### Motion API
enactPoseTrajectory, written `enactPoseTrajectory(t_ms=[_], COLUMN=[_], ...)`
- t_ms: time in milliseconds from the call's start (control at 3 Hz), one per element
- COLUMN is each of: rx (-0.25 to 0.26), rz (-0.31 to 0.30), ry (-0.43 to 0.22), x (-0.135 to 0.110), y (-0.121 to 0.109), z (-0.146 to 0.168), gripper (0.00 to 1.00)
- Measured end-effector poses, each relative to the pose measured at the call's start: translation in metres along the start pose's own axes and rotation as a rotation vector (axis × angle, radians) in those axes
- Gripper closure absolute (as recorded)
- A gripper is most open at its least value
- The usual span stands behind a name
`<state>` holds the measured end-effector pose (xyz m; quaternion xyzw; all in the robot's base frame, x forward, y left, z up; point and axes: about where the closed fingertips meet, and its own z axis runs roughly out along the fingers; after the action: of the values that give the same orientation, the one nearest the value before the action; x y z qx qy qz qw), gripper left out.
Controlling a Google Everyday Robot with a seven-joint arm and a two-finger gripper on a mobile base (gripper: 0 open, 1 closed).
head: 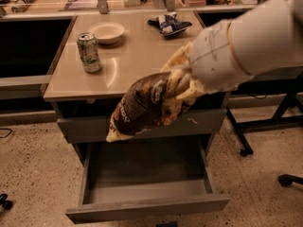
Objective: Pick brown chip bag from middle drawer and place on counter
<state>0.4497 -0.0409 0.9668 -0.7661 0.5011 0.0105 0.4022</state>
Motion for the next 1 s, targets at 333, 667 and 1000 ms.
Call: enactPoseTrajectory(t_ms=[333,667,1000], rx=[0.035,0.035,0.051], rz=[-0.035,-0.035,-0.074], ry=[0.015,0.015,0.072], x=[-0.0178,-0.0178,-0.0096], y=[-0.0156,-0.0157,-0.0241], z=[-0.0177,-0.0178,-0.019], gripper=[1.0,1.0,1.0])
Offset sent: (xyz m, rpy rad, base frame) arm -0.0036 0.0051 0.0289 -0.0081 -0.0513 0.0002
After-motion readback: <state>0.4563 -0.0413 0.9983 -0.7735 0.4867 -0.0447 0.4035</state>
